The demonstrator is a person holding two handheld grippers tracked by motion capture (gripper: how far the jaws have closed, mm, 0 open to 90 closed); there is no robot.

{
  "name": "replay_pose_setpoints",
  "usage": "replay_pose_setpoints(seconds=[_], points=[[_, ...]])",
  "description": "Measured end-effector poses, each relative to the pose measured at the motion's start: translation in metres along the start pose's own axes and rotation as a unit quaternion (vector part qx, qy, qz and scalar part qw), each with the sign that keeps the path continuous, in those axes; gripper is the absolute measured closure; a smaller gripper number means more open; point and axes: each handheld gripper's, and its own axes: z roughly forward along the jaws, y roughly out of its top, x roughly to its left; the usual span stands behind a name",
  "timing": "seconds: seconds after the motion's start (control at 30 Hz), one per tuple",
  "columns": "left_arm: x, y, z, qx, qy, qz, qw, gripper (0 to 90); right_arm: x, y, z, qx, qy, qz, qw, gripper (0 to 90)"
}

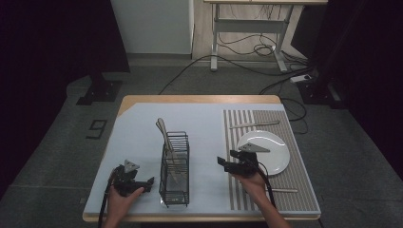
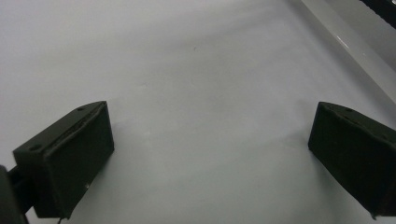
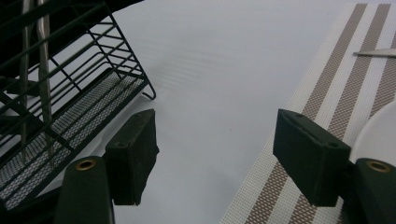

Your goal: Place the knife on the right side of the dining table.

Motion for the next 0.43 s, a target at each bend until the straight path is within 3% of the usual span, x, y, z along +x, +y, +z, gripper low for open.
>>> replay_pose_setpoints(seconds=[0.27, 0.43], points=[[0.0000, 0.0000, 0.0000, 0.000, 0.000, 0.000, 1.0000, 0.0, 0.0004, -0.0065, -0.0004, -0.002, 0.000, -0.005, 1.0000, 30.0], [0.0001, 0.0001, 0.0000, 0.000, 0.000, 0.000, 1.0000, 0.0, 0.0036, -0.0051, 0.0014, -0.006, 0.002, -0.005, 1.0000, 24.3]])
